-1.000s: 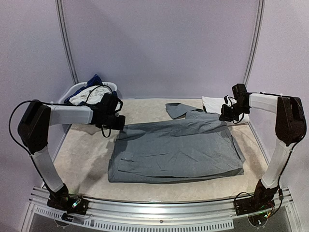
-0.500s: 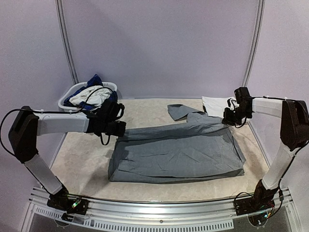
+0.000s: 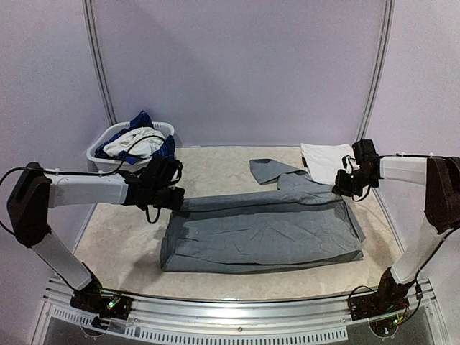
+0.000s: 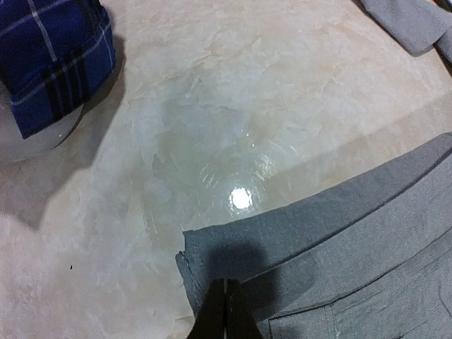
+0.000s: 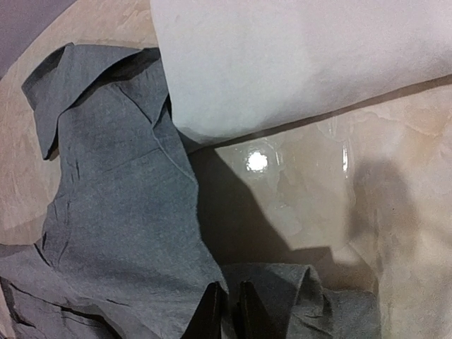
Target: Fold and stack the mixed laundry pile
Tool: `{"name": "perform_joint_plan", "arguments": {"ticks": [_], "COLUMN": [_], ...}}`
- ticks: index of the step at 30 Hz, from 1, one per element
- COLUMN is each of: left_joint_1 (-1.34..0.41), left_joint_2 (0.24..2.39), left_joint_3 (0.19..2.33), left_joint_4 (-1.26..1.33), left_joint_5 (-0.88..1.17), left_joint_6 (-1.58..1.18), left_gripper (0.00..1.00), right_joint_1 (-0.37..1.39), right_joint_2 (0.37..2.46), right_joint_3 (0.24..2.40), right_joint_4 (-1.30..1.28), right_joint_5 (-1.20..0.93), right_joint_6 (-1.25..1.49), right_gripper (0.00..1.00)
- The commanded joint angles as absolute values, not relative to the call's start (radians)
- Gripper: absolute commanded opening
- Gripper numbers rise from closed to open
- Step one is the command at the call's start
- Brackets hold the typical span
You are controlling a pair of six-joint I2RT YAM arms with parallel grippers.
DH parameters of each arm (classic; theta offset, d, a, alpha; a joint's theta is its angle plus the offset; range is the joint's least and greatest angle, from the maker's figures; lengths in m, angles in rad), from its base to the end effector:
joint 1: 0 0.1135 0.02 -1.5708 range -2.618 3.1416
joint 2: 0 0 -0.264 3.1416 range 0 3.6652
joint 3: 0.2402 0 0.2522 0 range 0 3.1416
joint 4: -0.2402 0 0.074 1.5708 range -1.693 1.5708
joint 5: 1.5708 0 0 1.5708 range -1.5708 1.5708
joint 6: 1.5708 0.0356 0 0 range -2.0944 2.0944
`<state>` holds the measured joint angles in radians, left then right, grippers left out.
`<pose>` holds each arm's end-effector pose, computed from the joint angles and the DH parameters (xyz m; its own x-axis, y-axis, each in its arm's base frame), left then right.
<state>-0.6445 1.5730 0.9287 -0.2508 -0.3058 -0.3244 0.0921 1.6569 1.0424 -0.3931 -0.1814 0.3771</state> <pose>0.2622 -0.1837 0.1941 -0.7258 0.1653 -0.6677 0.2016 0.9792 0.0233 0.3336 0.0373 0.1921 -0.8514 0.2851 -0.4402 0.1368 0.9310 0.3384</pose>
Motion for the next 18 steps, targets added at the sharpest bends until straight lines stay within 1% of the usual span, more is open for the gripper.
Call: {"name": "perform_joint_plan", "arguments": {"ticks": [1,8,10,11,13,15,16,17,18], "left_joint_1": [-0.67,-0.713,-0.732,-0.741,-0.759,-0.771,-0.773,-0.773,-0.773], "left_joint_2": [1.565,1.586,1.59,1.586,1.571,1.544,1.524,1.503,1.48], "left_joint_3": [0.887,0.82,0.802,0.796,0.795,0.802,0.805,0.809,0.813], "left_joint_4": [-0.255,-0.217,-0.215,-0.22,-0.245,-0.278,-0.293,-0.304,-0.313], "left_joint_5": [-0.349,-0.361,-0.369,-0.377,-0.409,-0.448,-0.47,-0.49,-0.507], "left_joint_6": [-0.335,-0.36,-0.376,-0.38,-0.392,-0.404,-0.413,-0.421,-0.428], "left_gripper": [0.0,0.0,0.05,0.11,0.27,0.49,0.62,0.71,0.78], "right_joint_1": [0.087,0.087,0.088,0.087,0.087,0.087,0.087,0.088,0.089], "right_joint_2": [1.617,1.598,1.574,1.55,1.507,1.455,1.435,1.424,1.424], "right_joint_3": [1.003,0.95,0.934,0.93,0.916,0.914,0.918,0.93,0.944], "right_joint_4": [-0.354,-0.342,-0.355,-0.37,-0.382,-0.383,-0.379,-0.371,-0.359], "right_joint_5": [-0.14,-0.147,-0.152,-0.155,-0.162,-0.194,-0.221,-0.253,-0.286], "right_joint_6": [0.404,0.427,0.429,0.429,0.43,0.43,0.426,0.424,0.421], "right_gripper": [0.12,0.13,0.15,0.16,0.26,0.35,0.39,0.42,0.44]}}
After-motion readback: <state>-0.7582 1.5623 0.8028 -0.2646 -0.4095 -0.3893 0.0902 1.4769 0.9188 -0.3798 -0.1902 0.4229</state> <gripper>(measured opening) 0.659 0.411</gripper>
